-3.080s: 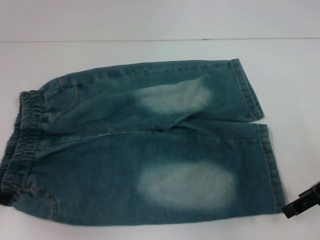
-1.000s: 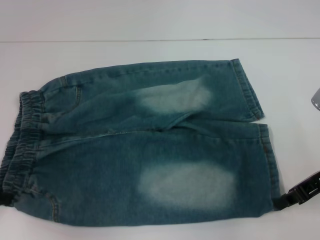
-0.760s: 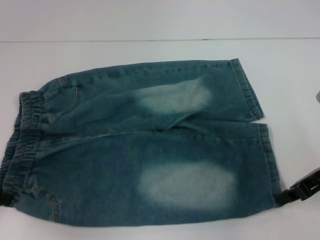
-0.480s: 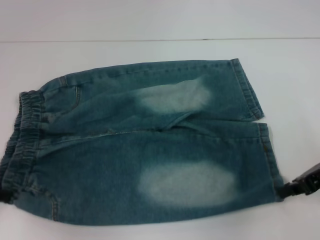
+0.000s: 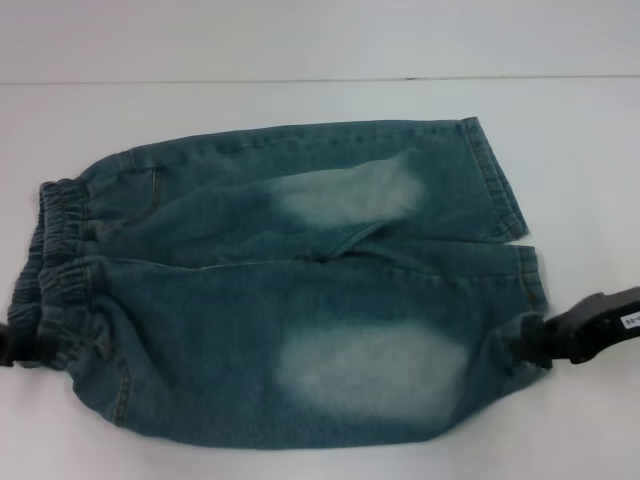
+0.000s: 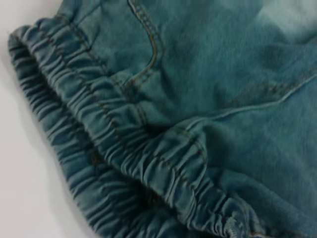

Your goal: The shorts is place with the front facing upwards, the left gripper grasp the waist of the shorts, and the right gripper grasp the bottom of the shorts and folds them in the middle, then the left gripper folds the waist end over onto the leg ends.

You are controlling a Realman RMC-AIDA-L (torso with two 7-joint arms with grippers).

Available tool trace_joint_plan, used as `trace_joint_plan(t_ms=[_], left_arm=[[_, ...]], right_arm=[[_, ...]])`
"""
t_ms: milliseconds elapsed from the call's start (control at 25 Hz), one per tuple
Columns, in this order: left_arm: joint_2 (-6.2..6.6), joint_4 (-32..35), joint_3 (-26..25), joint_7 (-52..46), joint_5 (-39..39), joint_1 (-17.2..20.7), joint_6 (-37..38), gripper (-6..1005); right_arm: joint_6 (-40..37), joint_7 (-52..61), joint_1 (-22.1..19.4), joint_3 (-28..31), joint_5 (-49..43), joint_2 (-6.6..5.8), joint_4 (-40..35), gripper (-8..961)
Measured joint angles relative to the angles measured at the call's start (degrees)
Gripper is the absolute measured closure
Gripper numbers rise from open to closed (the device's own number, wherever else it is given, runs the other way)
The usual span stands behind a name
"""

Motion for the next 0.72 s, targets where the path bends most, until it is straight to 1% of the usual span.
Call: trace_joint_plan(t_ms=[80,440,720], left_arm=[[-0.06,0.4,-0.5,-1.3,-0.3,-0.3,0.0,910],[1.09,0.7,-2.7,-3.9,-1.4,-0.7,-0.4,908],[2.66,0.8,-3.5,-5.9,-1.5,-0.9,0.3,906]], right_arm=[[0.1,-1.2,0.0,0.2,1.5,0.03,0.5,919],[1.5,-4.4,-0.7,3.5,5.6,-0.44,0.8,918],[1.0,-4.9,-1.1,7.4,6.1,-0.85,0.2,918]])
